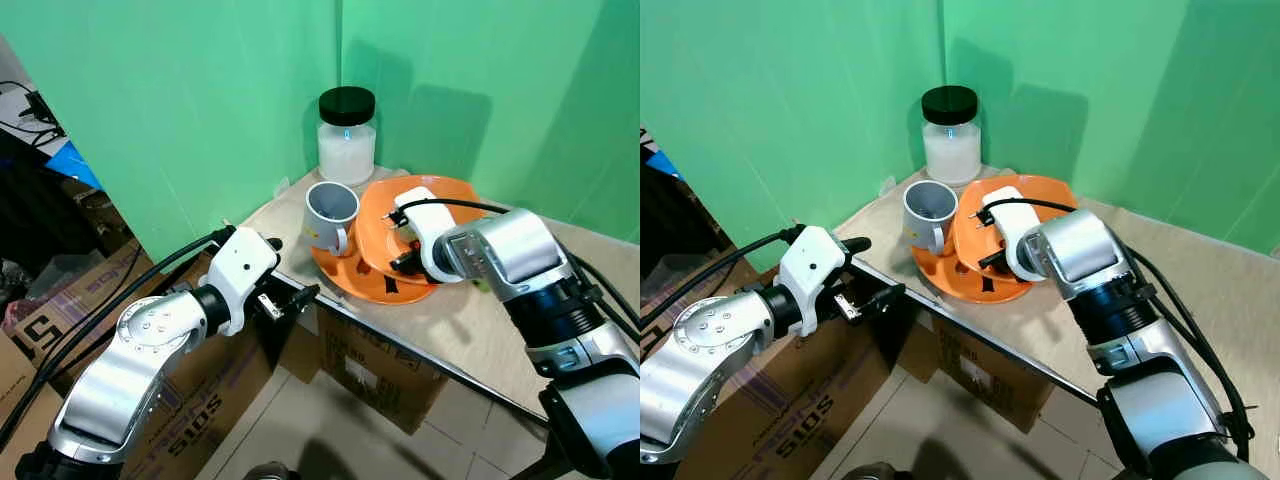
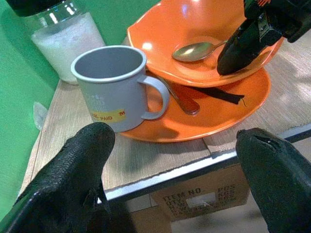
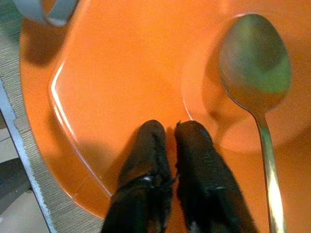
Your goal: Setting the table
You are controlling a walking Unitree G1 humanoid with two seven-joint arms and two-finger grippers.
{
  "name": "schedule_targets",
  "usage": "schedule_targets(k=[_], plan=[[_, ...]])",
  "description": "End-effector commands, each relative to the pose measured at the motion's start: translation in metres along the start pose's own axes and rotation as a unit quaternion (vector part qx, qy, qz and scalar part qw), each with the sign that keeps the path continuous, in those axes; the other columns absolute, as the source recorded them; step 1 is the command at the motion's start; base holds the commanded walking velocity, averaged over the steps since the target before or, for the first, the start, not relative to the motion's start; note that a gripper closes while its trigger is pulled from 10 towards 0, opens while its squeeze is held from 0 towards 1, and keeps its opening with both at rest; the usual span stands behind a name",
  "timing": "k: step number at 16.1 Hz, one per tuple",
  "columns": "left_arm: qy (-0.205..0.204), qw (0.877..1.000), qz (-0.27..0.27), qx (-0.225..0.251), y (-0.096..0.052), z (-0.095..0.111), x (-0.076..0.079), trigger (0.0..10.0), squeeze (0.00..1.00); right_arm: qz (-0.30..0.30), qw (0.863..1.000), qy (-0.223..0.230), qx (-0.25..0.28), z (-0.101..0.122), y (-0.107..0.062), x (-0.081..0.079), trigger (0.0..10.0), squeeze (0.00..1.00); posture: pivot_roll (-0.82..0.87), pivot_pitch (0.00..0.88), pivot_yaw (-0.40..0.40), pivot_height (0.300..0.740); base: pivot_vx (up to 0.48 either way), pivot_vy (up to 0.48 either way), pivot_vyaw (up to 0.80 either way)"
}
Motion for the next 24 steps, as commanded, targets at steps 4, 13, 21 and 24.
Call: schedule_targets(k=[4,13,21,24], plan=[[0.008,1.000,0.021,-0.006,-0.009,0.000,-0.008,10.0,0.00,0.002,1.000,-0.008,0.010,0.009,0.003,-0.004,0.0,0.00,0.08,0.000,0.090,0.740,0.000,0.000,0.00],[0.024,0.999,0.033,0.002,-0.007,0.011,-0.019,10.0,0.00,-0.032,0.993,0.049,0.106,0.035,-0.036,0.025,0.0,0.00,0.09,0.000,0.105,0.740,0.000,0.000,0.00],[0.026,0.999,0.030,0.002,0.002,0.009,-0.014,10.0,0.00,-0.094,0.990,0.030,0.097,0.019,-0.030,0.028,10.0,1.00,0.08,0.000,0.112,0.740,0.000,0.000,0.00],[0.024,0.999,0.028,0.006,0.003,0.010,-0.013,10.0,0.00,-0.093,0.992,0.035,0.083,0.010,-0.027,0.024,10.0,1.00,0.07,0.000,0.121,0.740,0.000,0.000,0.00]])
Point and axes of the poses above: a point about 5 cm out from each wrist's last joint towards the gripper, its own y axis pointing out of the wrist towards the gripper, its own z axis along the axis of the wrist's last joint, x = y × z, the point moved 4 cm from there along y, pointing out of the wrist towards the gripper, and after that the axes turned 12 degrees about -y, right-handed, at the moved point
